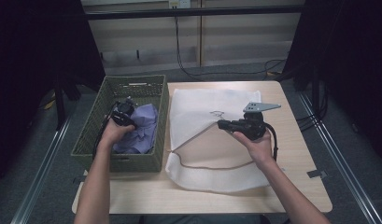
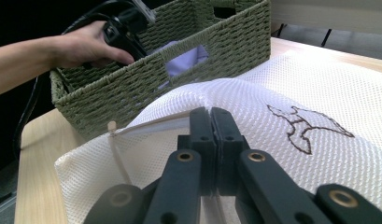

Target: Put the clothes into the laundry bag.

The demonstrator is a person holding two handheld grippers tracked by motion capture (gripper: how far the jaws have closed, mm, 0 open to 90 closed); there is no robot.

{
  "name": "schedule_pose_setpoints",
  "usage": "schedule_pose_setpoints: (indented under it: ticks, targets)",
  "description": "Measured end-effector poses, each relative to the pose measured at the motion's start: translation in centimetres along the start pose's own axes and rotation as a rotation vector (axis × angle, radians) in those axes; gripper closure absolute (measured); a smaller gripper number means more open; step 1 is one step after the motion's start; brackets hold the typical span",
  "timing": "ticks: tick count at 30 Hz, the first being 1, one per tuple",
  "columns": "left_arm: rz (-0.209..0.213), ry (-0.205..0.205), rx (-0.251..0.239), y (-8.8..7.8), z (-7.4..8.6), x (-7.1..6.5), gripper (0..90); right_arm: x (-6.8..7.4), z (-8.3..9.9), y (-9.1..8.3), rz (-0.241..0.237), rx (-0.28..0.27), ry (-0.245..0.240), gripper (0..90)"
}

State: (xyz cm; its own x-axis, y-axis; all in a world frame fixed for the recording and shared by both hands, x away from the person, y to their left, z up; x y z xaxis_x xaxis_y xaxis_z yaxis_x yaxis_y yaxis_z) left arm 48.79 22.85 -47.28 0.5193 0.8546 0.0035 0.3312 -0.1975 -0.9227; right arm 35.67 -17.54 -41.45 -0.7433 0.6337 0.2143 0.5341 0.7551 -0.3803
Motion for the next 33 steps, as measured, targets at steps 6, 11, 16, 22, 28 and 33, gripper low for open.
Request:
schedule_pose_setpoints:
  ticks: [6,11,16,22,28,33]
  targets:
    - [0.051,0.002,-0.113,-2.8,0.2,0.1,80.6,0.0,0.0,0.0,0.002,0.001,0.002,89.3]
    - [0.074,-0.004,-0.172,-3.6,0.7,0.1,80.6,0.1,0.0,0.0,-0.003,-0.001,0.008,89.3]
    - [0.105,-0.011,-0.271,-5.0,0.7,0.0,80.7,0.0,0.0,-0.1,-0.003,-0.004,0.008,89.3]
    - [0.107,-0.013,-0.326,-6.5,1.2,0.1,80.8,0.1,0.0,-0.2,-0.002,-0.006,0.008,89.3]
    - [0.12,-0.059,-0.38,-6.8,1.9,0.4,80.8,0.1,-0.1,-0.2,-0.003,-0.006,0.007,89.3]
    - [0.148,-0.079,-0.44,-7.6,2.6,0.6,80.8,0.1,-0.1,-0.2,-0.003,-0.005,0.006,89.3]
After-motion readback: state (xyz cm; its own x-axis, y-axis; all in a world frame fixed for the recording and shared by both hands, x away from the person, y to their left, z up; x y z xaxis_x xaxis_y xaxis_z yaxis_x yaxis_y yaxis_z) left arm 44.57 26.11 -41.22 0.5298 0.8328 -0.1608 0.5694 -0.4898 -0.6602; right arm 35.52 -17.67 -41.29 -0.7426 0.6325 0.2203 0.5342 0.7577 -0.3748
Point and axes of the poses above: each handheld gripper's, and its own axes: y roughly forward along the jaws, z roughly out of its underside, x roughly to its left, the point moved 3 cm from there along y, roughly forward along the jaws, and after that the axes turned 2 degrees about -y, right-handed, at the moved point
